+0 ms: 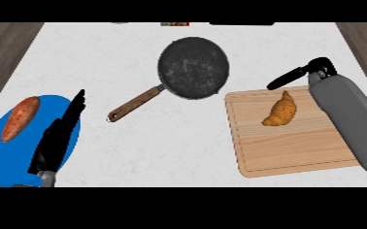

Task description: Pick the croissant from the cutting board and place it in the pan

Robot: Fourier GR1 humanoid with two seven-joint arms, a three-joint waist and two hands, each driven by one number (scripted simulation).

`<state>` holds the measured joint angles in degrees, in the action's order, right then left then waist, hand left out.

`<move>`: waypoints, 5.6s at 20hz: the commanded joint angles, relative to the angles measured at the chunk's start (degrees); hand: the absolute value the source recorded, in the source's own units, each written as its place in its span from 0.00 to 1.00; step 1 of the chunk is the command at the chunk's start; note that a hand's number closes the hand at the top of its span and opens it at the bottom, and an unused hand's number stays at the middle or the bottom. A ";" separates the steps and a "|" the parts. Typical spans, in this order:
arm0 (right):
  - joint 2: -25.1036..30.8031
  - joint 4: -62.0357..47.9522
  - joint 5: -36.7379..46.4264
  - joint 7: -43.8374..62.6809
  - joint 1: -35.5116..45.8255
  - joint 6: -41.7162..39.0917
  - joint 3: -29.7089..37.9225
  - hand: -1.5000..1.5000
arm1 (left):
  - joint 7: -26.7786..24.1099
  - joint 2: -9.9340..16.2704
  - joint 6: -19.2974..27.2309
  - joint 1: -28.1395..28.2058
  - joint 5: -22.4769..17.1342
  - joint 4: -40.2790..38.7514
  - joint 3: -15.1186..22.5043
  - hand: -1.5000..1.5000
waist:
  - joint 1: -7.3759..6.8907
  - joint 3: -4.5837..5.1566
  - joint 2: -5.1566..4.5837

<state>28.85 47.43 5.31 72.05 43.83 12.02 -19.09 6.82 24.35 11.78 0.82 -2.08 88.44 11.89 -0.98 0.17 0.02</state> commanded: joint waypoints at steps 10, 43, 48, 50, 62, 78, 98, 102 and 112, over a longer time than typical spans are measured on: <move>-5.61 -15.11 -1.20 11.93 6.81 -4.21 -0.18 0.00 | 1.11 -2.80 2.05 1.40 2.31 2.08 1.15 0.50 | 0.01 -0.12 -0.17; -10.24 -22.40 1.01 0.78 3.42 2.57 4.88 1.00 | 1.17 -2.81 -2.81 3.62 3.14 3.88 -3.68 0.50 | 1.09 -0.14 0.17; -16.39 -14.18 4.37 -1.82 -3.42 6.96 1.10 1.00 | 1.31 -1.63 -4.66 4.11 1.18 2.47 -6.46 0.50 | 2.41 -0.06 0.75; -21.89 -10.72 7.55 -1.98 -3.93 7.47 -3.61 1.00 | 0.36 -2.52 -2.79 4.28 2.62 1.76 -5.98 0.50 | 3.52 0.05 1.38; -17.17 6.46 32.80 5.66 -8.83 14.78 -18.60 1.00 | 1.00 -3.00 -2.11 7.39 3.58 3.94 -5.25 0.50 | 5.06 0.21 2.45; -17.70 21.74 54.12 7.94 5.01 2.42 -10.69 1.00 | 3.32 -2.90 -4.17 3.87 3.77 5.49 -5.59 0.50 | 0.94 -0.17 0.20; -27.56 -26.58 44.84 -22.69 19.41 14.37 14.01 1.00 | 2.47 -6.83 -4.96 0.06 6.85 5.30 -1.34 0.50 | -4.69 -0.29 -2.27; -28.80 -22.62 32.93 -23.40 17.37 22.29 24.32 0.00 | 1.13 -5.49 -6.65 0.22 5.88 4.74 -2.30 0.50 | -5.24 -0.42 -2.31; -28.76 -20.64 28.19 -42.99 16.38 41.26 29.91 0.00 | 2.41 -5.93 -6.65 -2.04 6.40 3.90 -2.39 0.50 | -5.10 -0.41 -2.53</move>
<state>0.18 25.92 33.99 34.78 60.54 44.79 8.99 8.13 17.83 5.92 -0.87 4.84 91.39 9.82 -6.21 -0.22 -2.61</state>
